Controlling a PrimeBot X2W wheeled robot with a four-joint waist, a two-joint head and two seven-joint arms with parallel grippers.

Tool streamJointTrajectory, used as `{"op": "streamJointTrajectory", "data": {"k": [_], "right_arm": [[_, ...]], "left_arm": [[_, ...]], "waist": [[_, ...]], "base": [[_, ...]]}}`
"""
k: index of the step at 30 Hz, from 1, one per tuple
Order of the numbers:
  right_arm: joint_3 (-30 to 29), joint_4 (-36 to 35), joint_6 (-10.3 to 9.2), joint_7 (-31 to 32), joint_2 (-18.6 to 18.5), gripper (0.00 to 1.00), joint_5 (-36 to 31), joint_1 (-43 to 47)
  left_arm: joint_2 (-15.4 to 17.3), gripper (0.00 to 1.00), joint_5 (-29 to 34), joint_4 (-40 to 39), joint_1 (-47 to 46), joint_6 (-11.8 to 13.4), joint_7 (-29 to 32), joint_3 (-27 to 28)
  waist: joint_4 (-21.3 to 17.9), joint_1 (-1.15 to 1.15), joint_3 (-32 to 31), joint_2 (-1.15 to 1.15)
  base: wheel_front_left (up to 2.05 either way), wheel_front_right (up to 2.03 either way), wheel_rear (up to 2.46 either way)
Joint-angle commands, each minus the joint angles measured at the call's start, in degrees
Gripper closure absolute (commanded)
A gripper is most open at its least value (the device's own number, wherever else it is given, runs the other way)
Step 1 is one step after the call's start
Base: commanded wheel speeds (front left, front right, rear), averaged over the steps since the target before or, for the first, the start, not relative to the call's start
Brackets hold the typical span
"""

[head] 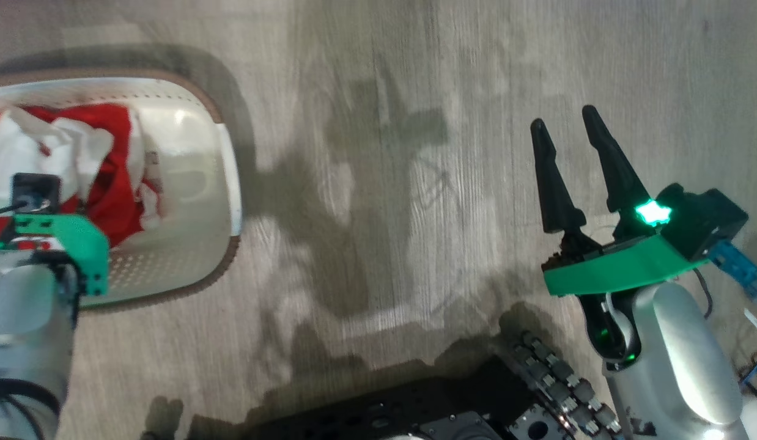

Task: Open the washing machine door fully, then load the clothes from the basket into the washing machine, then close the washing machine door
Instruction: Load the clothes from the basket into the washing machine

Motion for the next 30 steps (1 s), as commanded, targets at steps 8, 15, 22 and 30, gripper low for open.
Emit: {"op": "streamJointTrajectory", "data": {"k": [8, 15, 22, 30], "right_arm": [[3.38, -2.13, 0.00, -0.52, -0.09, 0.00, 3.27, -0.11], [4.30, -2.55, 0.00, -0.52, -0.09, 0.00, 4.54, -0.11], [4.78, -2.79, 0.00, -0.52, -0.09, 0.00, 5.16, -0.14], [4.71, -2.71, 0.00, -0.52, -0.09, 0.00, 5.21, -1.04]], "left_arm": [[6.72, 0.00, 2.09, 1.47, -0.88, 2.87, 3.79, -1.16], [8.00, 0.00, 1.49, 1.86, -2.13, 4.35, 7.07, -1.22], [8.73, 0.00, 1.30, 2.02, -3.79, 4.54, 9.59, -1.94], [9.79, 0.75, 0.14, 2.13, -4.67, 3.69, 10.22, -1.96]], "waist": [[-4.35, -0.01, 5.01, 0.00], [-6.16, -0.01, 6.56, 0.00], [-6.95, -0.01, 7.74, 0.00], [-7.01, -0.01, 8.39, 0.00]], "base": [[0.00, 0.00, 0.00], [0.00, 0.00, 0.00], [0.00, 0.00, 0.00], [0.00, 0.00, 0.00]]}}
